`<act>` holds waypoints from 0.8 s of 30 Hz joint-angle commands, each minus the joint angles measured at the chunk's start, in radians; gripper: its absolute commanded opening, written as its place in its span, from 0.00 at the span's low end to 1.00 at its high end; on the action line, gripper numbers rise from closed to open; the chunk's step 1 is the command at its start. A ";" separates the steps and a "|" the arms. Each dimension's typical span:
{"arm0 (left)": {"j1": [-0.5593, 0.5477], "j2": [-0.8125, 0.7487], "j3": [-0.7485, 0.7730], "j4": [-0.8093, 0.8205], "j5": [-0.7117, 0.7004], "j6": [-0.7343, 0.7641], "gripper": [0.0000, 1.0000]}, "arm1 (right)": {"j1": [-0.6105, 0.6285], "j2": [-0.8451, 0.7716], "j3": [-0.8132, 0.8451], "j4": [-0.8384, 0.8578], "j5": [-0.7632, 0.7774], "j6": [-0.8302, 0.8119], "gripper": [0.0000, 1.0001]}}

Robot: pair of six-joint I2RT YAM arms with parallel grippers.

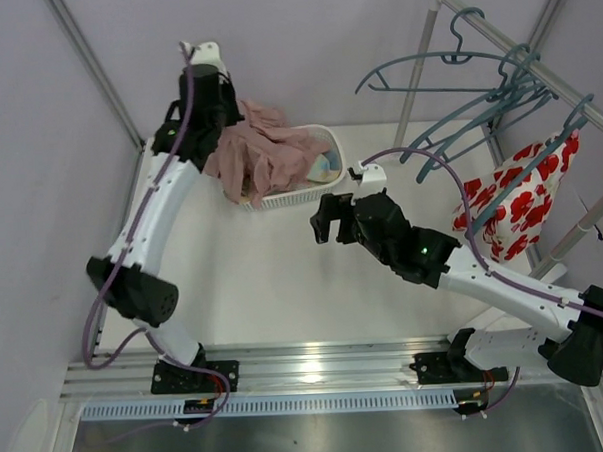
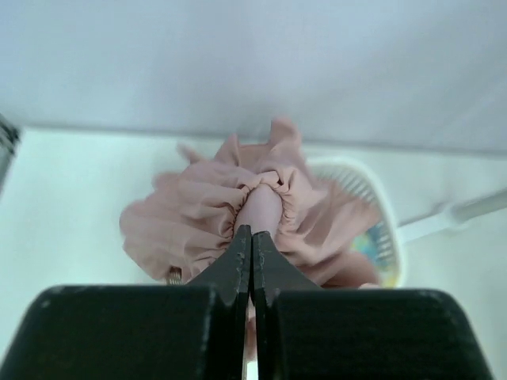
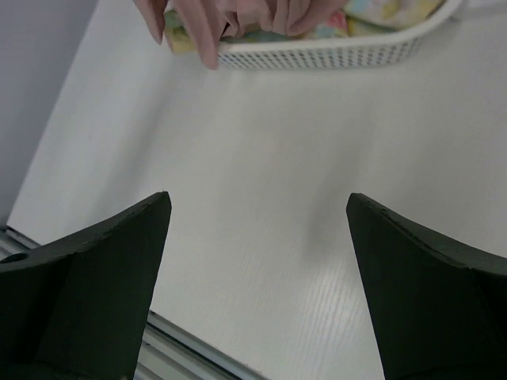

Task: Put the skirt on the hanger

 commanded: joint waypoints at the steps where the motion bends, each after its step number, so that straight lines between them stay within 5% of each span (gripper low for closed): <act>1: 0.009 -0.162 0.113 -0.105 -0.018 -0.022 0.00 | 0.012 0.006 0.128 0.053 -0.049 -0.063 0.99; 12: 0.009 -0.526 0.081 -0.372 -0.043 0.001 0.00 | 0.061 0.127 0.446 0.027 -0.201 -0.114 0.99; 19: 0.009 -0.798 -0.345 -0.311 0.011 -0.013 0.00 | 0.142 0.262 0.440 0.034 -0.200 -0.056 0.99; 24: 0.009 -0.902 -0.471 -0.320 0.029 -0.012 0.00 | 0.242 0.363 0.445 0.039 -0.195 0.007 0.99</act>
